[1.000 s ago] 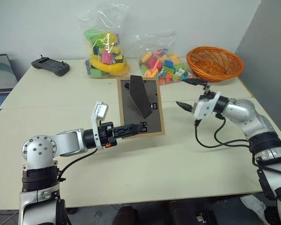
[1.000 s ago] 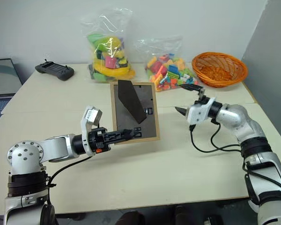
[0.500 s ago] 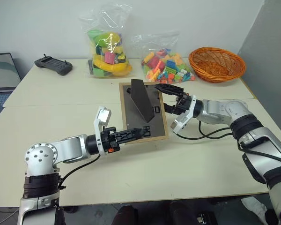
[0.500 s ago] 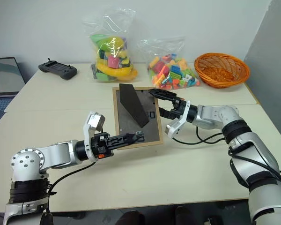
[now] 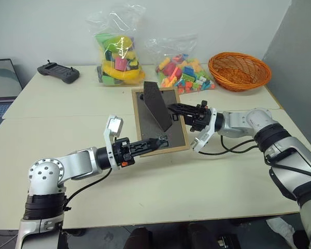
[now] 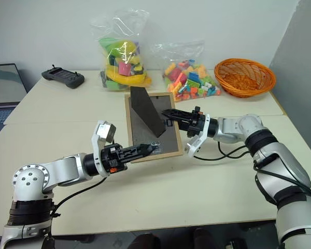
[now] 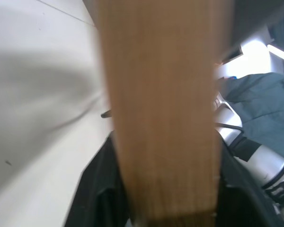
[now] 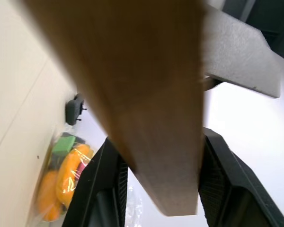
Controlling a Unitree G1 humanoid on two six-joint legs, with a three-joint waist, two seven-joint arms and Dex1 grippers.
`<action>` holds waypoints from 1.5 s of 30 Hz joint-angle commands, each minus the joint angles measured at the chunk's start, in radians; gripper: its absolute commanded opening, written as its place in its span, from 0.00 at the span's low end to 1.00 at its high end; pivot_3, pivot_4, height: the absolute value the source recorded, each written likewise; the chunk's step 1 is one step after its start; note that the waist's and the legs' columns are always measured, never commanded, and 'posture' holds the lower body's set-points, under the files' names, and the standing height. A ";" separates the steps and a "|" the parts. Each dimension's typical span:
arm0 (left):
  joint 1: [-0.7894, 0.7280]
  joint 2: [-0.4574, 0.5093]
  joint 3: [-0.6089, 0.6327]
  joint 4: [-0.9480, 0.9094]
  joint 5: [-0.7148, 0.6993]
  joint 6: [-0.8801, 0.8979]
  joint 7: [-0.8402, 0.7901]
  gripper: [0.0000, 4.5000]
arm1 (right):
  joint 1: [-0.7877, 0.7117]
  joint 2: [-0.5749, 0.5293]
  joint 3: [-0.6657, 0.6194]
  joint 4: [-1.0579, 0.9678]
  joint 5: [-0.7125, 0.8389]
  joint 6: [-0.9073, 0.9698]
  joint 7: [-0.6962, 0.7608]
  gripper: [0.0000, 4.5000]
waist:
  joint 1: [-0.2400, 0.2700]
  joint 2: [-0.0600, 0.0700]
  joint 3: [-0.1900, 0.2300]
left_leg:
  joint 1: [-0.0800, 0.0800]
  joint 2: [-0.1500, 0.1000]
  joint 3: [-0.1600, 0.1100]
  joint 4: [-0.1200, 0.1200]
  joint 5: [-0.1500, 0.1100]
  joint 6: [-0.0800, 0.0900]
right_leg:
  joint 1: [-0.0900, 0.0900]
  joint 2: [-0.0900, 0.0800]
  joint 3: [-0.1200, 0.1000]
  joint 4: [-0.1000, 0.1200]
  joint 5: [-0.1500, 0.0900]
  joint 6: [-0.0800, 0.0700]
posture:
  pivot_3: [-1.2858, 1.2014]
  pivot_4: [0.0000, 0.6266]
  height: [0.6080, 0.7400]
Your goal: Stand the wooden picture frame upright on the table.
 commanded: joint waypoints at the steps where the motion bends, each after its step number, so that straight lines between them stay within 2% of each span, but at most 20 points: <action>1: -0.017 0.040 0.020 0.006 0.014 -0.021 -0.012 0.61 | -0.043 -0.028 -0.029 0.017 0.061 -0.026 -0.017 0.30 | -0.001 0.000 0.000 | 0.000 0.000 0.000 0.000 0.000 0.000 | 0.000 0.000 0.000 0.000 0.000 0.000 | 0.52 0.24 1.00; 6: -0.061 0.140 0.101 0.046 0.004 -0.048 -0.018 0.86 | -0.049 -0.041 -0.069 0.092 0.176 -0.091 0.085 0.30 | -0.004 0.000 0.000 | 0.000 0.000 0.000 0.000 0.000 0.000 | 0.000 0.000 0.000 0.000 0.000 0.000 | 0.52 0.24 1.00; 7: -0.065 0.168 0.124 0.028 0.011 -0.056 -0.024 0.92 | -0.050 -0.031 -0.085 0.135 0.241 -0.117 0.154 0.30 | -0.004 0.000 0.000 | 0.000 0.000 0.000 0.000 0.000 0.000 | 0.000 0.000 0.000 0.000 0.000 0.000 | 0.52 0.24 1.00; 9: -0.052 0.233 0.162 -0.053 0.101 -0.083 -0.039 1.00 | -0.055 0.021 -0.131 0.276 0.434 -0.186 0.397 0.30 | -0.007 -0.001 0.001 | 0.000 0.000 0.000 0.000 0.000 0.000 | 0.000 0.000 0.000 -0.001 0.000 0.000 | 0.52 0.24 1.00; 11: -0.026 0.284 0.166 -0.151 0.231 -0.126 -0.054 1.00 | -0.036 0.092 -0.206 0.360 0.676 -0.183 0.727 0.29 | -0.013 -0.004 0.002 | 0.001 0.001 0.000 0.000 0.000 0.000 | 0.002 0.000 0.000 -0.001 0.000 0.000 | 0.52 0.24 1.00; 12: -0.007 0.309 0.151 -0.202 0.321 -0.164 -0.071 1.00 | -0.013 0.126 -0.249 0.338 0.827 -0.124 0.914 0.29 | -0.017 -0.005 0.002 | 0.003 0.002 0.000 -0.001 0.000 0.001 | 0.004 0.001 0.000 -0.002 0.000 0.000 | 0.52 0.24 1.00; 14: 0.021 0.351 0.103 -0.307 0.539 -0.281 -0.097 1.00 | 0.046 0.192 -0.336 0.207 1.140 0.116 1.313 0.29 | -0.023 -0.005 0.002 | 0.006 0.002 0.000 -0.001 0.000 0.001 | 0.007 0.001 0.000 -0.003 0.000 0.000 | 0.52 0.24 1.00; 16: 0.025 0.349 0.064 -0.371 0.706 -0.396 -0.103 1.00 | 0.080 0.244 -0.415 0.074 1.359 0.428 1.595 0.29 | -0.021 -0.004 0.003 | 0.006 0.003 -0.001 -0.001 0.000 0.001 | 0.007 0.001 -0.001 -0.002 0.000 0.000 | 0.52 0.24 1.00; 18: 0.023 0.302 0.044 -0.400 0.828 -0.494 -0.080 1.00 | 0.085 0.278 -0.487 -0.020 1.513 0.790 1.753 0.29 | -0.011 -0.003 0.004 | 0.005 0.003 -0.002 -0.001 -0.001 0.001 | 0.007 0.001 -0.003 -0.002 0.000 0.000 | 0.52 0.24 1.00; 19: 0.035 0.279 0.033 -0.415 0.882 -0.540 -0.078 1.00 | 0.083 0.284 -0.504 -0.049 1.554 0.911 1.816 0.29 | -0.003 -0.003 0.004 | 0.005 0.003 -0.003 -0.001 -0.001 0.001 | 0.007 0.000 -0.004 -0.002 0.000 0.000 | 0.52 0.24 1.00; 21: 0.077 0.240 0.007 -0.440 0.972 -0.604 -0.081 1.00 | 0.064 0.295 -0.545 -0.072 1.620 1.144 1.875 0.29 | 0.003 -0.003 0.004 | 0.004 0.003 -0.003 -0.001 -0.003 0.005 | 0.006 0.000 -0.005 -0.002 0.000 0.000 | 0.52 0.24 1.00; 24: 0.146 0.171 -0.017 -0.468 1.031 -0.640 -0.074 1.00 | 0.046 0.305 -0.572 -0.053 1.641 1.311 1.942 0.29 | 0.009 -0.002 0.004 | 0.004 0.002 -0.003 -0.002 -0.004 0.007 | 0.006 -0.001 -0.005 -0.002 0.000 0.000 | 0.52 0.24 1.00; 27: 0.216 0.104 -0.055 -0.505 1.070 -0.652 -0.064 1.00 | 0.041 0.324 -0.589 0.004 1.614 1.348 1.946 0.29 | 0.010 -0.002 0.004 | 0.004 0.002 -0.003 -0.001 -0.006 0.010 | 0.006 -0.001 -0.005 -0.002 0.000 0.000 | 0.52 0.24 1.00; 31: 0.296 0.027 -0.091 -0.527 1.095 -0.647 -0.058 1.00 | 0.079 0.340 -0.551 0.057 1.527 1.279 1.963 0.29 | 0.010 -0.002 0.004 | 0.003 0.001 -0.001 -0.001 -0.006 0.010 | 0.004 -0.002 -0.004 -0.001 0.000 0.000 | 0.52 0.24 1.00; 43: 0.305 -0.007 -0.107 -0.494 1.162 -0.648 -0.116 1.00 | 0.051 0.360 -0.582 0.163 1.447 1.361 1.957 0.29 | 0.010 -0.002 0.004 | 0.002 0.001 -0.002 -0.001 -0.006 0.010 | 0.003 -0.002 -0.005 -0.001 0.000 0.000 | 0.52 0.24 1.00; 45: 0.302 -0.008 -0.114 -0.491 1.166 -0.640 -0.130 1.00 | 0.054 0.361 -0.573 0.165 1.426 1.354 1.958 0.45 | 0.010 -0.002 0.004 | 0.002 0.001 -0.002 -0.001 -0.006 0.010 | 0.003 -0.002 -0.005 -0.001 0.000 0.000 | 0.52 0.24 1.00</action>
